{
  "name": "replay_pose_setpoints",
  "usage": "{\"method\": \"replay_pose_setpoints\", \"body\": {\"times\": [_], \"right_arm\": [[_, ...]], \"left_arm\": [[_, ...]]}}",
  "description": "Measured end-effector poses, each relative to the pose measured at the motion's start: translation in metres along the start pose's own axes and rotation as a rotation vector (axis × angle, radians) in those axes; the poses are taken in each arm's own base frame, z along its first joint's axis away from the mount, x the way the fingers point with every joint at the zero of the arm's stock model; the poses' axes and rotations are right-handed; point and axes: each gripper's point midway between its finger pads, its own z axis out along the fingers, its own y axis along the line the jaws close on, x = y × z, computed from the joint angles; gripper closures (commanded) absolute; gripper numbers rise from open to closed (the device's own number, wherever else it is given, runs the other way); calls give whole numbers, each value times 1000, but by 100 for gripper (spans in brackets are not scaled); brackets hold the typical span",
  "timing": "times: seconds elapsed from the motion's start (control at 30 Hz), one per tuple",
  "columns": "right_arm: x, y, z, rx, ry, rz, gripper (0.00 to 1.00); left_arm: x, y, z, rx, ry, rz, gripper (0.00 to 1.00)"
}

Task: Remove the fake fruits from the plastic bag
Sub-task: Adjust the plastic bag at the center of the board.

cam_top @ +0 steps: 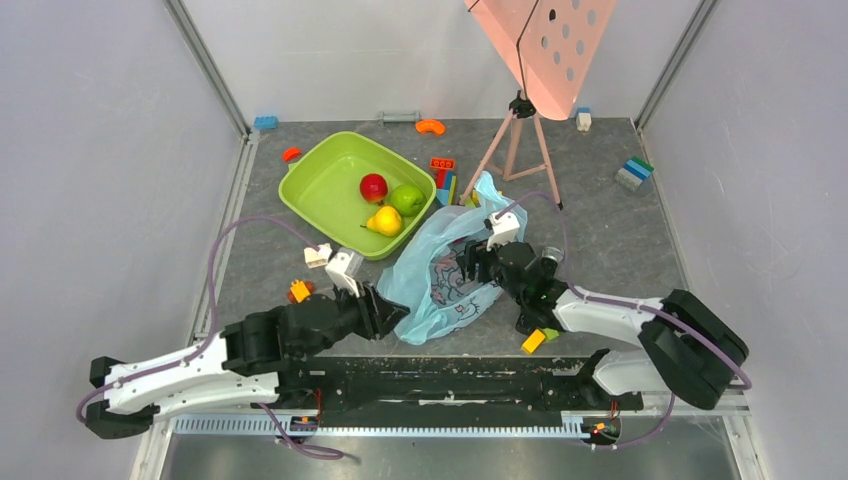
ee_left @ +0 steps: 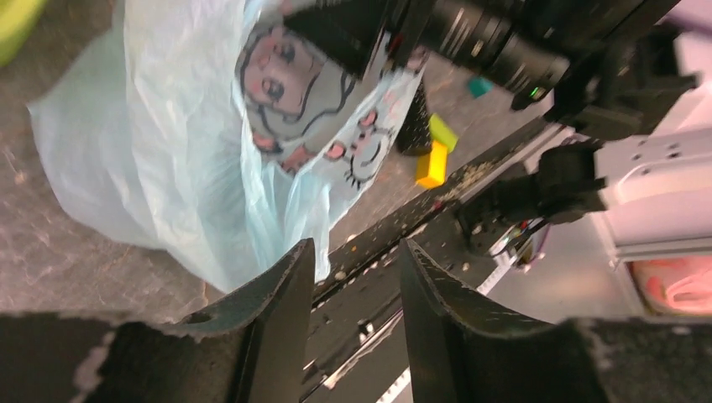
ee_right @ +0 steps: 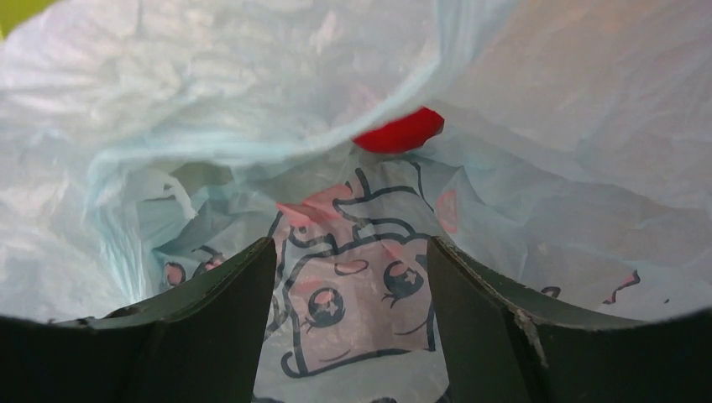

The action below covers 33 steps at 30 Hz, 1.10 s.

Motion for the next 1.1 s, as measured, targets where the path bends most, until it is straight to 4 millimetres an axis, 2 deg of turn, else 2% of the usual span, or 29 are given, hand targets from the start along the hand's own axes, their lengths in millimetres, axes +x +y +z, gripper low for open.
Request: {"method": "replay_pose_setpoints", "body": {"times": [0.17, 0.3, 0.4, 0.5, 0.53, 0.57, 0.63, 0.73, 0.87, 1.1], "right_arm": [[10, -5, -25, -22, 21, -4, 29], [22, -14, -50, -24, 43, -17, 24], [19, -16, -64, -36, 41, -31, 17], [14, -13, -73, -64, 33, -41, 11], [13, -12, -76, -74, 33, -42, 9], [13, -11, -78, -79, 32, -43, 8], [12, -11, -81, -84, 31, -42, 8], [14, -12, -81, -77, 39, -41, 8], [23, -16, -75, -51, 85, -45, 8], [24, -14, -69, -42, 116, -43, 8]], "left_arm": [[-49, -20, -12, -6, -105, 42, 49], [-71, -27, 1, -68, -136, 113, 51], [-83, -24, 27, -112, -120, 137, 51], [-93, -7, 59, -153, -94, 108, 51], [-91, -4, 75, -153, -60, 102, 51], [-96, 4, 83, -175, -62, 88, 51], [-94, 6, 103, -176, -16, 89, 52], [-98, -7, 139, -131, 27, 86, 53], [-105, -15, 177, -94, 47, 93, 54], [-102, 7, 235, -89, 99, 64, 55]]}}
